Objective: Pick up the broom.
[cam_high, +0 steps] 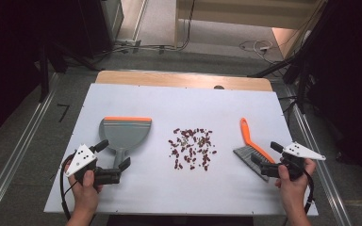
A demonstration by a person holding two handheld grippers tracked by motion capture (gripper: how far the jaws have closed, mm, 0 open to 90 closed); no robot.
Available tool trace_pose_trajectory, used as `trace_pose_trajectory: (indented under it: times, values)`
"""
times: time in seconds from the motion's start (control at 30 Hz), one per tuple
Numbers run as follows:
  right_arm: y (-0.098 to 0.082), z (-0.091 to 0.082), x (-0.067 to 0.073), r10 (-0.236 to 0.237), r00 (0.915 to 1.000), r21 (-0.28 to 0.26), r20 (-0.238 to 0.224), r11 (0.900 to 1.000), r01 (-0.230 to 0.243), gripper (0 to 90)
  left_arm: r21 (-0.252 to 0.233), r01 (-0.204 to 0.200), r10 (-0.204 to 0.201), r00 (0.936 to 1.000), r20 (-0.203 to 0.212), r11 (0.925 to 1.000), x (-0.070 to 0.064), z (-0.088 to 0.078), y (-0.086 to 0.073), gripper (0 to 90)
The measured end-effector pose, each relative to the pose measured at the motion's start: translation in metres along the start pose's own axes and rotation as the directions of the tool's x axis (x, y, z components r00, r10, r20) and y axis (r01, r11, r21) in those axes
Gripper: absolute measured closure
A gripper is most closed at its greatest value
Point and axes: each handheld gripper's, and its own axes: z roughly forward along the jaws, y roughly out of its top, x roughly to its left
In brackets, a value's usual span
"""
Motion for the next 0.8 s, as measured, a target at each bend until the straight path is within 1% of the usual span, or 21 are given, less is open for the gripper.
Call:
trace_pose_trajectory:
  times: [0.07, 0.2, 0.33, 0.37, 0.43, 0.5, 0.6, 0.7, 0.8]
  values:
    - [0.001, 0.000, 0.002, 0.002, 0.9999, -0.007, -0.012, 1.000, -0.002, 0.3, -0.002, -0.004, 0.004, 1.0000, 0.007, 1.0000, 0.000, 0.000, 0.000, 0.0]
    - [0.008, -0.002, 0.004, 0.016, 0.9997, -0.025, -0.016, 1.000, -0.016, 0.0, -0.004, -0.009, 0.009, 0.9999, 0.011, 1.0000, -0.003, 0.002, 0.002, 0.0]
    - [0.021, -0.005, 0.008, -0.013, 0.9997, -0.025, -0.023, 1.000, 0.013, 0.0, 0.000, -0.014, 0.014, 0.9997, 0.020, 0.9999, -0.005, 0.005, 0.002, 0.0]
    - [0.026, -0.006, 0.009, -0.015, 0.9991, -0.027, -0.038, 1.000, 0.014, 0.0, 0.005, -0.021, 0.020, 0.9996, 0.020, 0.9998, -0.006, 0.006, 0.002, 0.0]
    - [0.035, -0.005, 0.010, -0.006, 0.9990, -0.033, -0.044, 0.999, 0.005, 0.0, 0.005, -0.019, 0.019, 0.9996, 0.021, 0.9998, -0.006, 0.007, 0.002, 0.0]
    - [0.043, -0.001, 0.010, 0.001, 0.9987, -0.023, -0.050, 1.000, -0.002, 0.0, 0.010, -0.023, 0.022, 0.9995, 0.023, 0.9997, -0.007, 0.009, 0.002, 0.0]
    - [0.053, 0.007, 0.009, -0.006, 0.9993, 0.011, -0.036, 1.000, 0.006, 0.0, 0.016, -0.035, 0.035, 0.9990, 0.028, 0.9993, -0.009, 0.011, 0.003, 0.0]
    - [0.061, 0.017, 0.006, 0.005, 0.9987, 0.050, -0.050, 0.999, -0.003, 0.0, 0.018, -0.044, 0.043, 0.9984, 0.035, 0.9989, -0.011, 0.013, 0.003, 0.0]
    - [0.067, 0.026, 0.002, 0.013, 0.9996, 0.080, -0.023, 0.997, -0.012, 0.0, 0.021, -0.048, 0.047, 0.9982, 0.038, 0.9986, -0.012, 0.014, 0.003, 0.0]
